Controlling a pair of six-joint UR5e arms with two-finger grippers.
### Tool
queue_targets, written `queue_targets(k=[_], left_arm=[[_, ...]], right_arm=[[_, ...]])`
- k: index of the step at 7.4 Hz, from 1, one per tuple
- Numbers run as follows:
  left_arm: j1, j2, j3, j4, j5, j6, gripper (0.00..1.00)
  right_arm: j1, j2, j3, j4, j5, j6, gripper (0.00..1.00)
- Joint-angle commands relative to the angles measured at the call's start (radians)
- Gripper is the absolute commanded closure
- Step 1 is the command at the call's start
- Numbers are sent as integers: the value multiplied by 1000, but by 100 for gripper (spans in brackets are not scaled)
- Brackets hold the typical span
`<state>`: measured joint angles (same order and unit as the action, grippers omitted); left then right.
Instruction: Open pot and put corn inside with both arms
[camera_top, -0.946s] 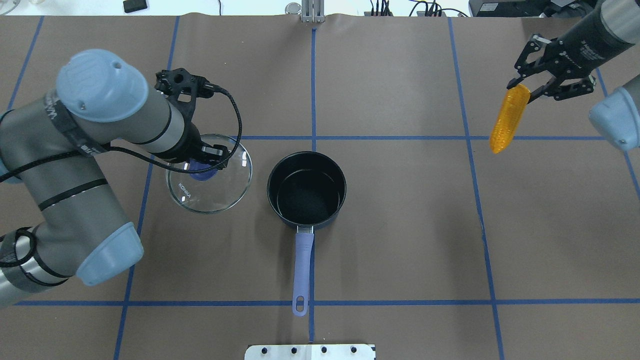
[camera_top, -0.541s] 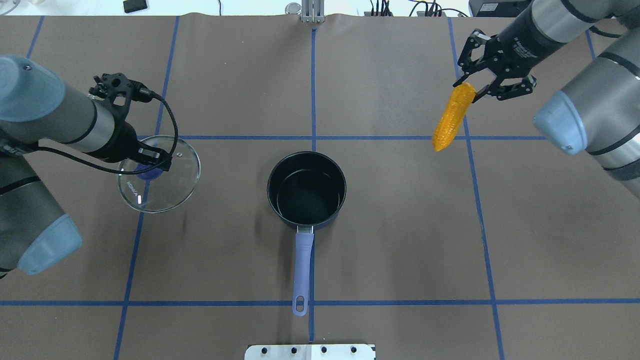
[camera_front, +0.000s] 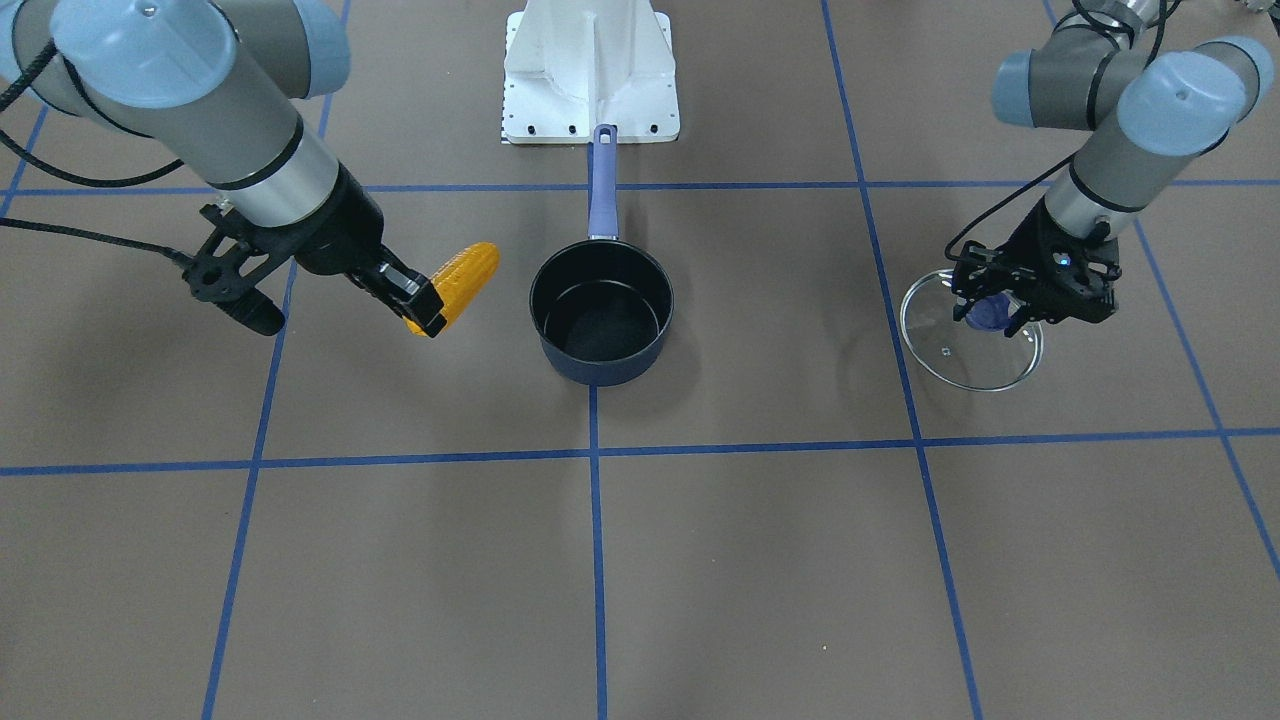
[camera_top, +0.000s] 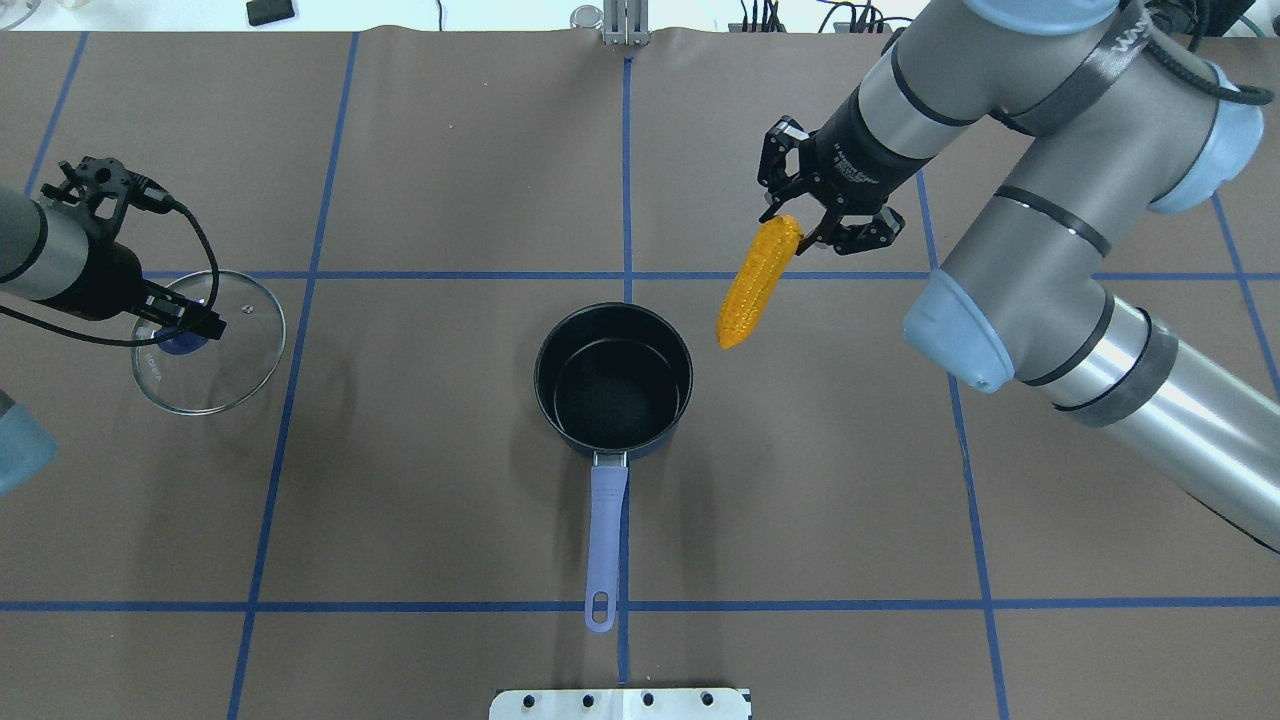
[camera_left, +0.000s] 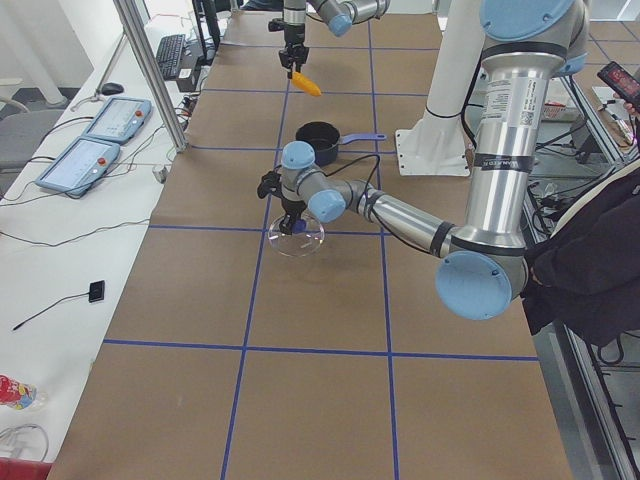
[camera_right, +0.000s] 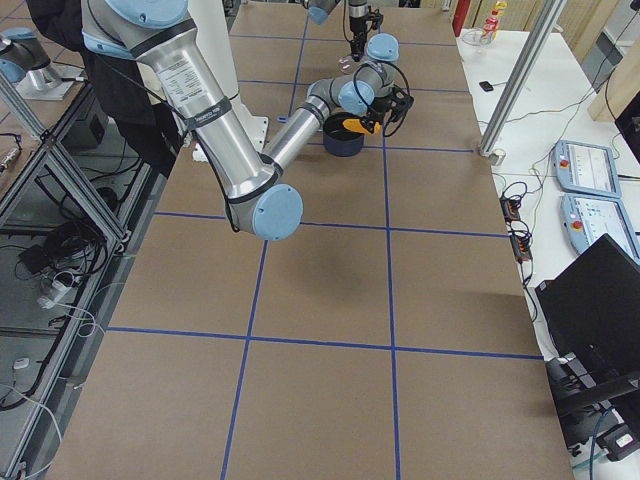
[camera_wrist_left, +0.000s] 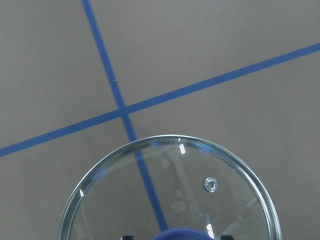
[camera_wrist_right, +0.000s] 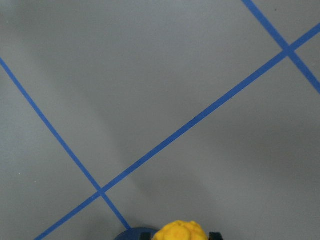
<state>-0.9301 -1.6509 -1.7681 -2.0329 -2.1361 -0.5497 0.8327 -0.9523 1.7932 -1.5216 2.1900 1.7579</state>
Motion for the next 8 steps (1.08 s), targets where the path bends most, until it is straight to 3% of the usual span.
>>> queue_targets(k=[1, 3, 8], left_arm=[[-44, 48, 58, -93, -59, 25, 51], [-47, 97, 56, -130, -64, 31, 50], [-50, 149, 44, -176, -65, 31, 50]], right_arm=[[-58, 59, -26, -2, -59, 60, 54], [-73, 93, -49, -29, -68, 68, 54], [-214, 99, -74, -26, -215, 133, 54]])
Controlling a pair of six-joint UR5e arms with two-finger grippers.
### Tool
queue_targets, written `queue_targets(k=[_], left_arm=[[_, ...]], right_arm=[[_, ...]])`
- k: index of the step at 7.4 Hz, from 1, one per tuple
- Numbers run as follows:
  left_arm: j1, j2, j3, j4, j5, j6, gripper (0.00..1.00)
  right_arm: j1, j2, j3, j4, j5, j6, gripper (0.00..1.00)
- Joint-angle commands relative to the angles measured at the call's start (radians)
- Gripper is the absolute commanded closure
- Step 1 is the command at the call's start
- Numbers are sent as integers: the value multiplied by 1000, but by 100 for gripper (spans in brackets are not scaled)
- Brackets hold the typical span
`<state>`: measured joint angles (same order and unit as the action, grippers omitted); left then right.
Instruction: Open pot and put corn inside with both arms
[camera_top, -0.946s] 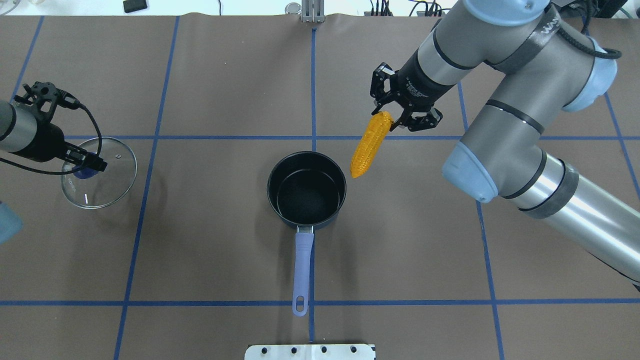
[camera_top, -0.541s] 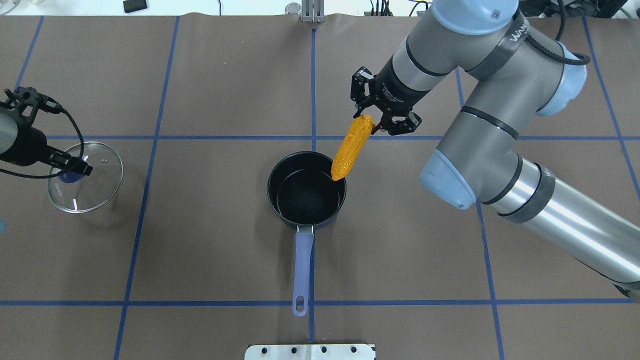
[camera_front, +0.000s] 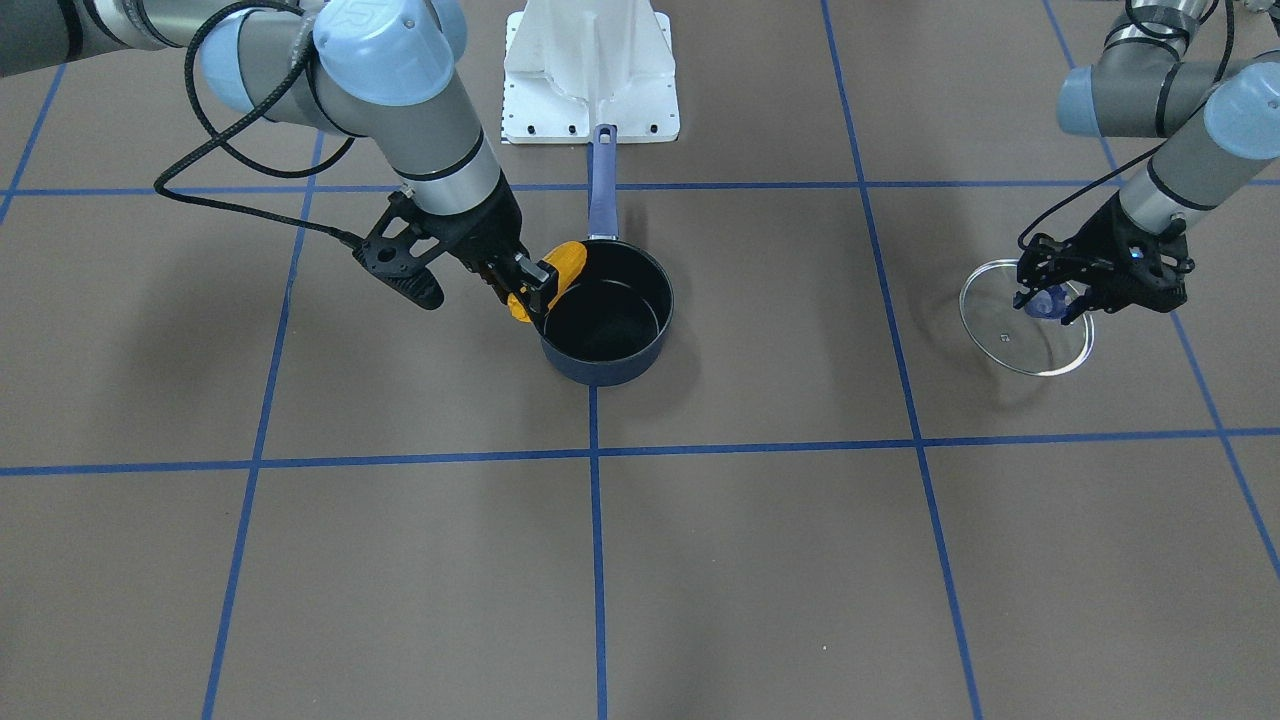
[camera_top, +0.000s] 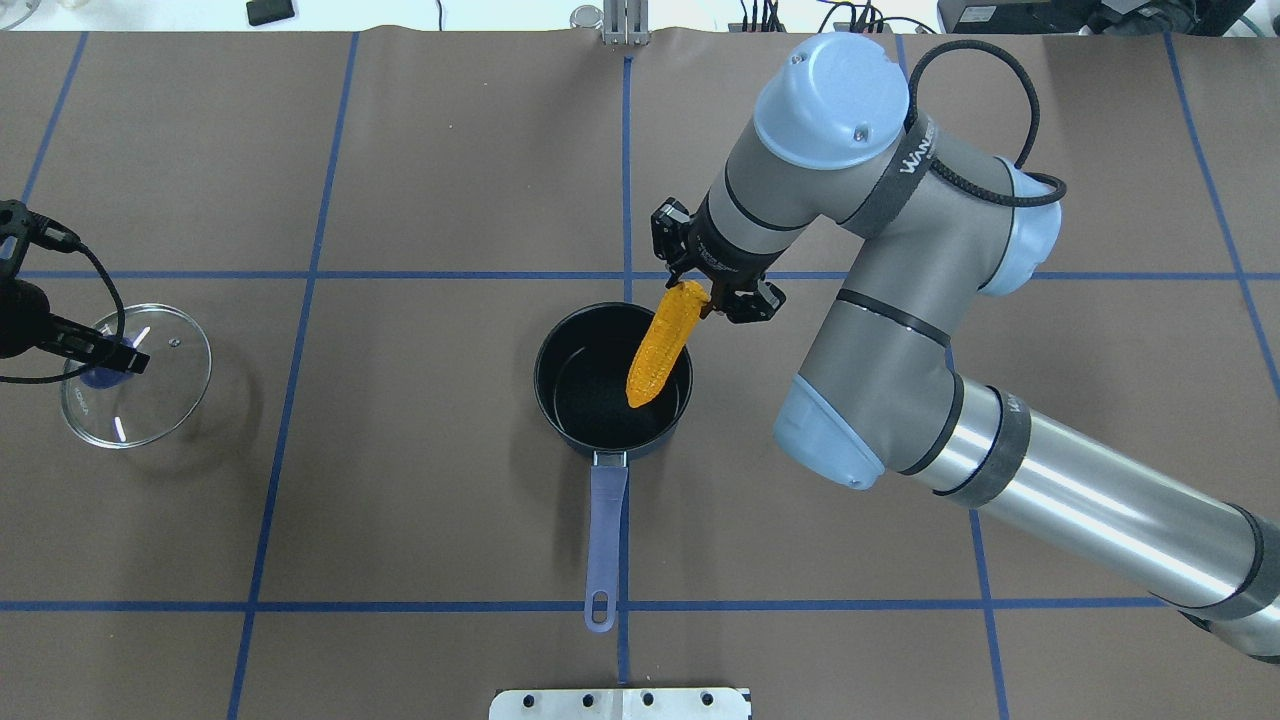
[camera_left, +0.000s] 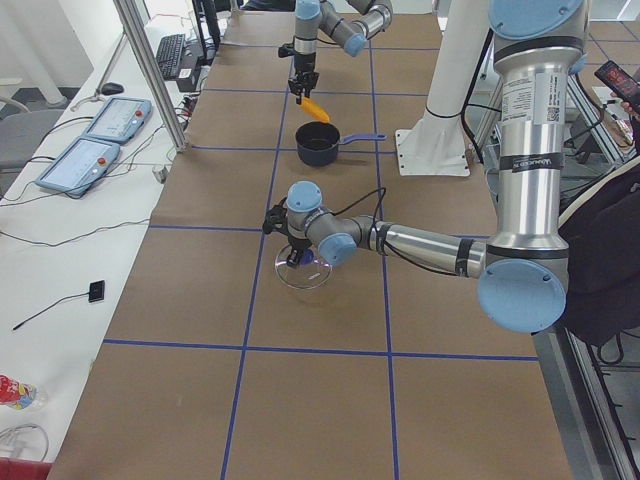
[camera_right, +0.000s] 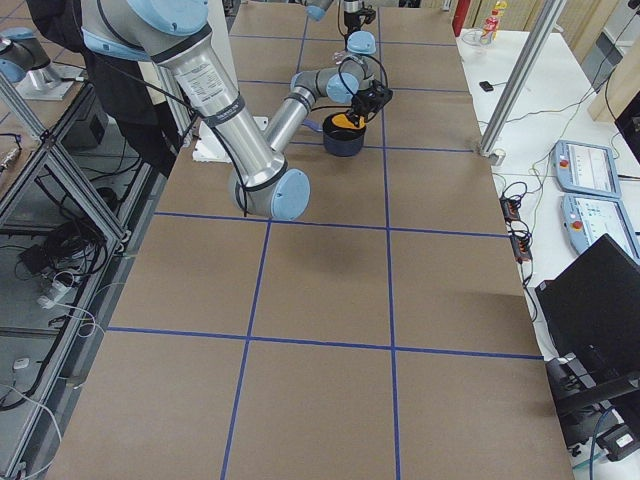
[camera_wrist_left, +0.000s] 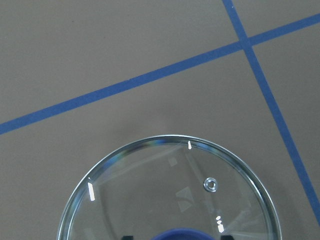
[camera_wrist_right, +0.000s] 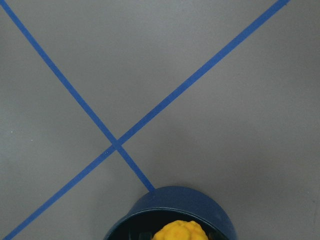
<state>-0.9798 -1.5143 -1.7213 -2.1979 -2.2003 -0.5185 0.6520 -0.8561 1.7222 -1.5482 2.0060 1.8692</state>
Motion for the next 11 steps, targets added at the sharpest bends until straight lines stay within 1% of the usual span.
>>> queue_targets(k=[1, 4, 5, 6, 7, 9, 10, 11], left_arm=[[0, 14, -7, -11, -1, -1, 50], [-2, 40, -29, -11, -1, -5, 50], [-2, 60, -55, -11, 1, -11, 50], [-2, 62, -61, -10, -1, -14, 49], [-2, 62, -58, -6, 1, -15, 49], [3, 60, -49, -6, 8, -15, 49], [9, 57, -43, -2, 11, -15, 49], [12, 43, -17, -2, 13, -15, 49]], right_arm=[[-70, 2, -7, 5, -74, 36, 54], [-101, 12, -30, 11, -113, 48, 54], [-101, 12, -33, 11, -113, 47, 51], [-101, 14, -29, 11, -118, 33, 7], [-101, 18, -27, 11, -119, 25, 0], [-89, 28, -24, 11, -119, 5, 0], [-65, 32, -23, 11, -115, -8, 0], [-42, 32, -16, 11, -109, -21, 0]])
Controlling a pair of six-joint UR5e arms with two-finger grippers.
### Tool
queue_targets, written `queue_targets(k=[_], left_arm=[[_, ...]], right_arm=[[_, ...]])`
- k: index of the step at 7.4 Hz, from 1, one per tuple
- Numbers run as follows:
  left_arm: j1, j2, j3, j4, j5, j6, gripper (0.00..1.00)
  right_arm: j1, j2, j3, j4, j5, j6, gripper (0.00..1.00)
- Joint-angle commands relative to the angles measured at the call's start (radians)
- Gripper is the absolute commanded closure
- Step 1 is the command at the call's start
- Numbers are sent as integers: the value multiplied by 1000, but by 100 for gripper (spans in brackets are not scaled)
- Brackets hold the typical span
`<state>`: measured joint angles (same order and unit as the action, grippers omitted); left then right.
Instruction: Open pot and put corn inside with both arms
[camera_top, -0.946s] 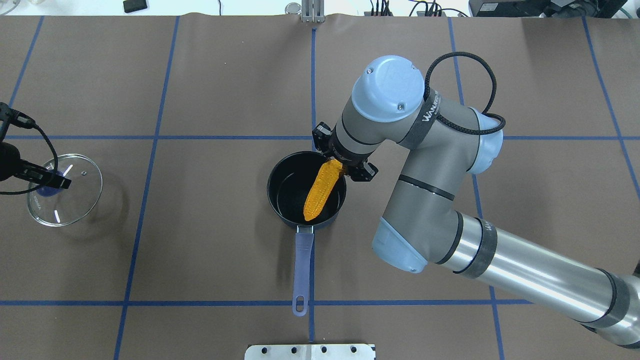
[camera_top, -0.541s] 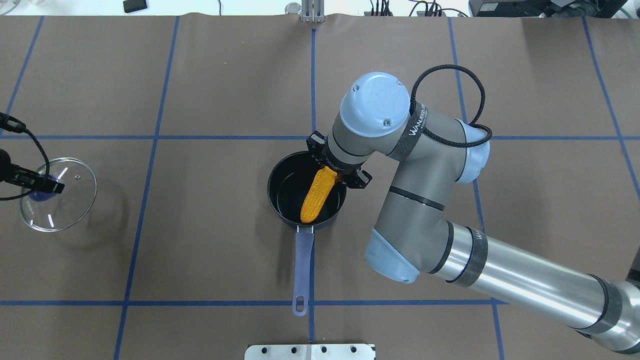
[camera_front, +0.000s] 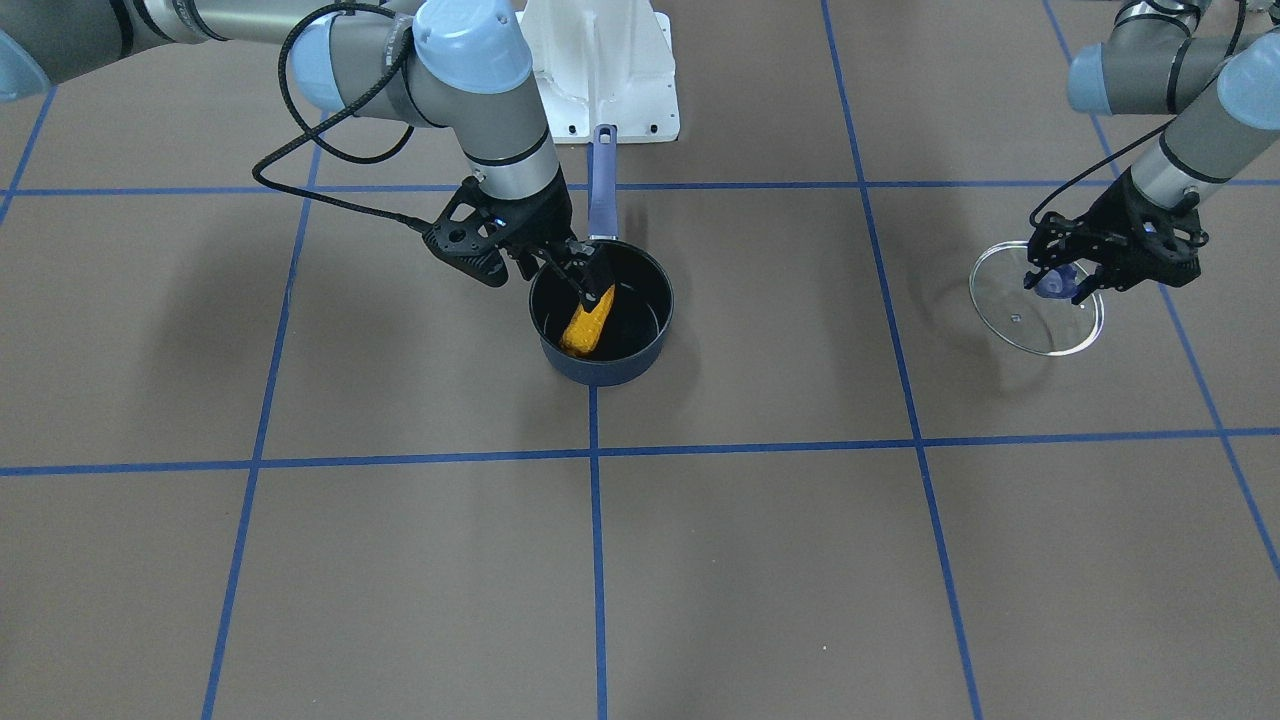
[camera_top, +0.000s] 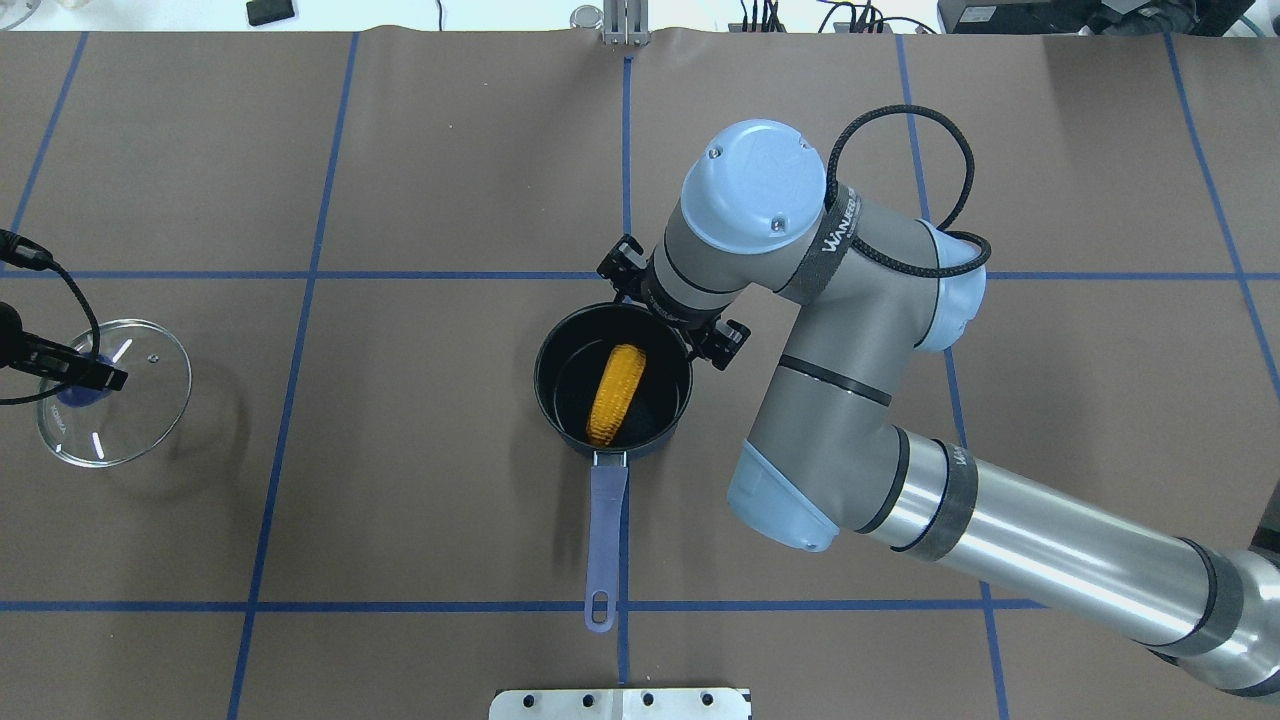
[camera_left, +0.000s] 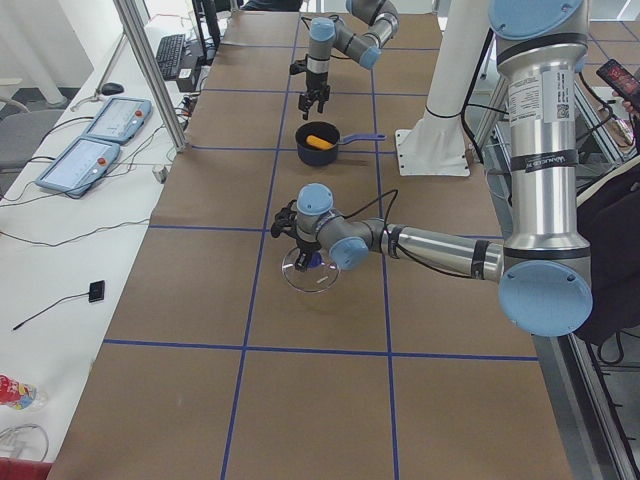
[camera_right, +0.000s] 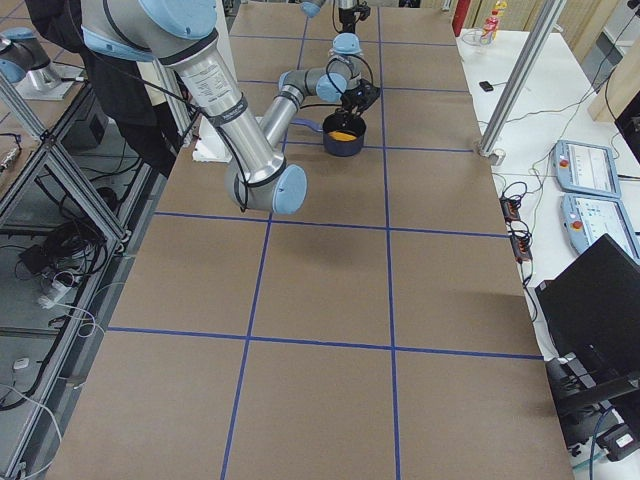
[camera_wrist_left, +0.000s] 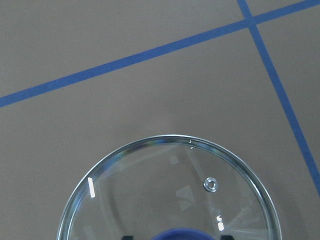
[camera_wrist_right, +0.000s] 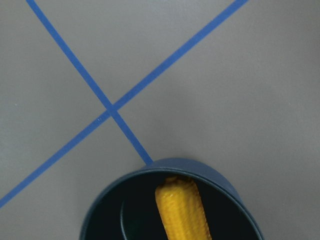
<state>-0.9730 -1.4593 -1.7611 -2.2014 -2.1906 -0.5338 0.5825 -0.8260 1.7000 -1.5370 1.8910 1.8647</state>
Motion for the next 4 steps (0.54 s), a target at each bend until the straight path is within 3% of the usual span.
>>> queue_targets(k=[1, 4], left_arm=[[5, -24, 34, 0, 3, 0, 48], [7, -59, 80, -1, 5, 0, 48]], right_arm=[[37, 2, 7, 0, 8, -25, 0], [51, 2, 20, 0, 8, -27, 0]])
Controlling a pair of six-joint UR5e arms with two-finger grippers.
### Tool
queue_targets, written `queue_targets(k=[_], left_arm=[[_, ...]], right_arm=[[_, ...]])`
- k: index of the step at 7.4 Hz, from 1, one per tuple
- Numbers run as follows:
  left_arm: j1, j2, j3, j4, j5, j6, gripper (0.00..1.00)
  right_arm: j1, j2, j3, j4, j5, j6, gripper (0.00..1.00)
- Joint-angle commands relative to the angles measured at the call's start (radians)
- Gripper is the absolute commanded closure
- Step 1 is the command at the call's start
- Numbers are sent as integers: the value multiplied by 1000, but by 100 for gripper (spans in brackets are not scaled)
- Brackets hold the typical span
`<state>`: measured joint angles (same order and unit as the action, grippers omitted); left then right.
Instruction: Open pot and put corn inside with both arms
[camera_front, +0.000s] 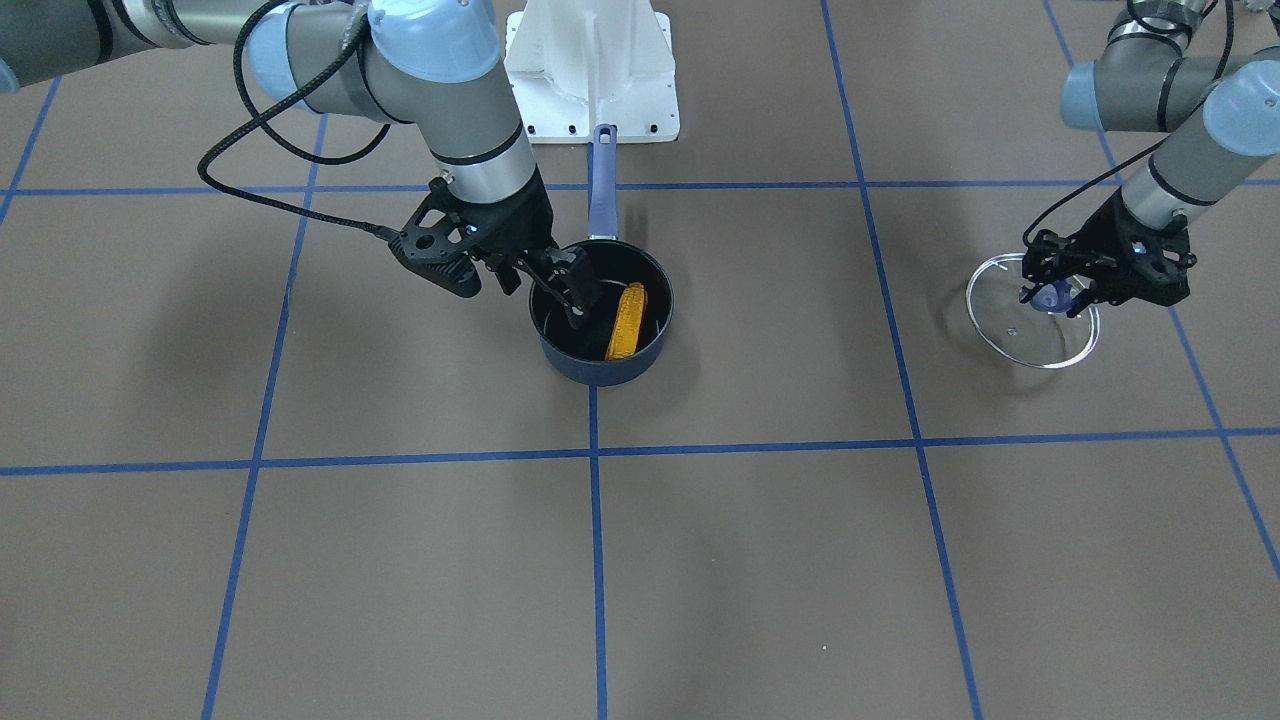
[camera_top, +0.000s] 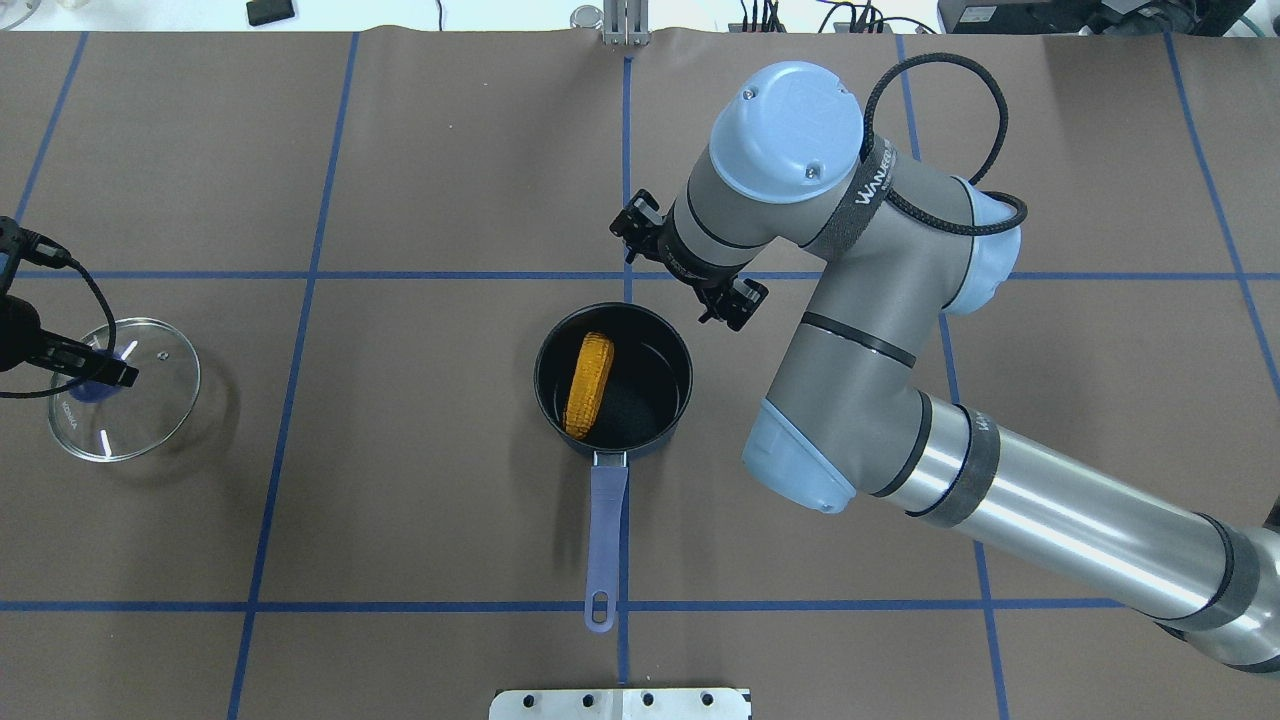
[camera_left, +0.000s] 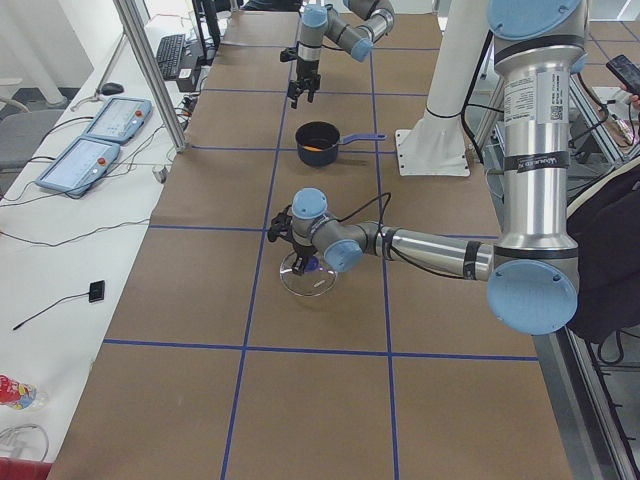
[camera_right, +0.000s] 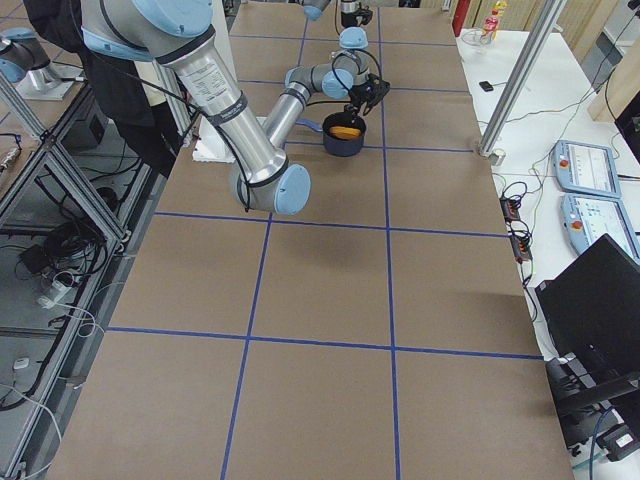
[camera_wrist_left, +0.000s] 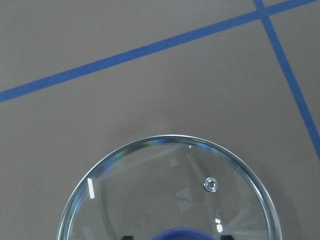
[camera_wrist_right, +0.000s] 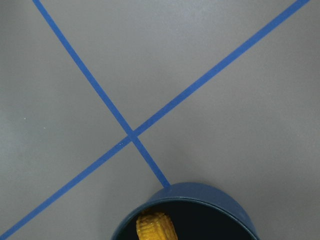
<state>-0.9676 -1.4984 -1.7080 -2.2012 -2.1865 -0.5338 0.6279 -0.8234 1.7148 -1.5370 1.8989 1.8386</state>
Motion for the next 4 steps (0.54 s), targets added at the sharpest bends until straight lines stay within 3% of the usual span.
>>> queue_targets(k=[1, 4], left_arm=[[3, -26, 39, -3, -1, 3, 48], [3, -31, 41, -2, 1, 3, 46]], right_arm=[[7, 0, 6, 0, 0, -1, 0], [9, -2, 15, 0, -1, -2, 0]])
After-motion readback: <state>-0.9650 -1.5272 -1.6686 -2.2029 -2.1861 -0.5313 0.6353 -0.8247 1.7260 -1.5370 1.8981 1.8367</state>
